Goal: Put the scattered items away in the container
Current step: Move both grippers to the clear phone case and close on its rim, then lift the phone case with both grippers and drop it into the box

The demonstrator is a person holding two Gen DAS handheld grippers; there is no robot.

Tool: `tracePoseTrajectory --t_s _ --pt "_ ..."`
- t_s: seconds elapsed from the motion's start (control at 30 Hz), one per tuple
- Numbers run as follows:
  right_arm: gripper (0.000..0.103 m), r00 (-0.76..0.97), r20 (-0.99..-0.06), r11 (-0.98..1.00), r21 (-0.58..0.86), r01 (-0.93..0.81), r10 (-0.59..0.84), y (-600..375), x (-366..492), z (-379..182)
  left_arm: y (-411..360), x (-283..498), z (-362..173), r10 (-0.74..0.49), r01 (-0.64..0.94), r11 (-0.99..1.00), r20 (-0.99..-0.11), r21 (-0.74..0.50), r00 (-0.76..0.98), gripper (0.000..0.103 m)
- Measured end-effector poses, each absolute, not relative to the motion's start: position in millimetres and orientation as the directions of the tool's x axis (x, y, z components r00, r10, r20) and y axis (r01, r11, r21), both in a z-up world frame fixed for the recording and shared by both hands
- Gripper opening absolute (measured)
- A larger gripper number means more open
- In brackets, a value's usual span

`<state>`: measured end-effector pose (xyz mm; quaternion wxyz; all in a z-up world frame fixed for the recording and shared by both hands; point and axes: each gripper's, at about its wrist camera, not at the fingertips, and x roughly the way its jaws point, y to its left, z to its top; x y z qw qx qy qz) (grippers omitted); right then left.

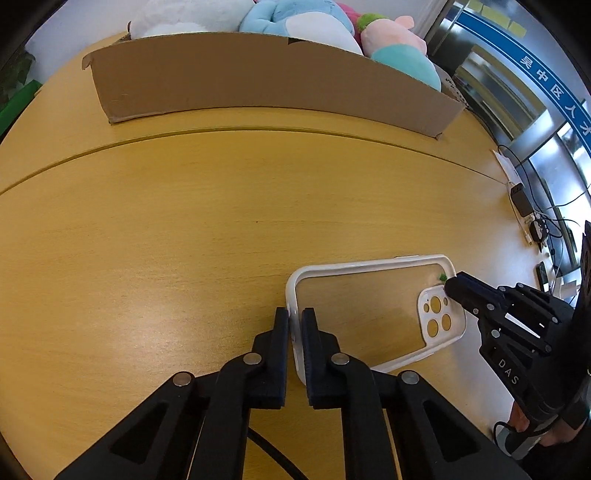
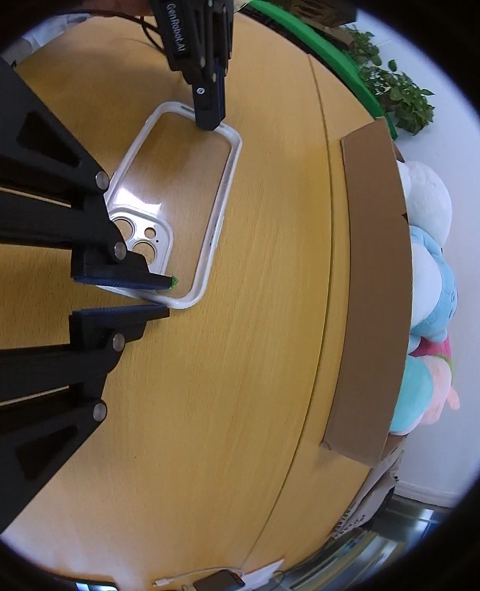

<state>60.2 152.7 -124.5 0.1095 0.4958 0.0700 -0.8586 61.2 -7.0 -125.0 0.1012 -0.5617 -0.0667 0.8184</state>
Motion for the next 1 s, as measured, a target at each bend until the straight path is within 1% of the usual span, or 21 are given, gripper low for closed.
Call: tracePoseTrajectory --t_s 0.2,0.3,0.47,0.67,0.8,0.9,1.0 --pt "0.006 -0.515 -0.845 -0.969 0.015 0.247 -0.145 159 56 -110 -8 59 -112 0.264 -0.087 -0.964 -0.889 -0.250 -0.375 0.006" --pt "0.006 -0.560 -0.814 -0.969 0.008 0.249 -0.151 160 49 -90 -8 53 -90 0.273 -0.099 -0.962 -0.865 -0.255 -0.422 0.006" --pt "0.006 -0.666 -0.727 -0.968 -0.004 0.250 -0.169 162 22 -37 -12 24 -37 0.279 -0.131 -0.960 -0.801 -0.247 -0.529 0.006" --pt "0.006 -0.790 -0.593 -0.965 -0.079 0.252 -0.158 148 -43 33 -30 -46 38 0.245 -0.168 -0.970 -0.703 -0.178 -0.668 0.006" --pt "0.006 -0.832 -0.533 -0.970 -0.080 0.230 -0.153 141 -108 69 -46 -114 76 0.242 -0.182 -0.970 -0.659 -0.160 -0.712 0.006" --pt "0.006 -0.845 -0.512 -0.974 -0.066 0.218 -0.154 137 -159 89 -61 -170 91 0.259 -0.185 -0.966 -0.643 -0.181 -0.721 0.006" --pt "0.006 -0.848 -0.512 -0.978 -0.067 0.199 -0.137 132 -204 95 -66 -214 92 0.241 -0.179 -0.971 -0.647 -0.161 -0.724 0.006"
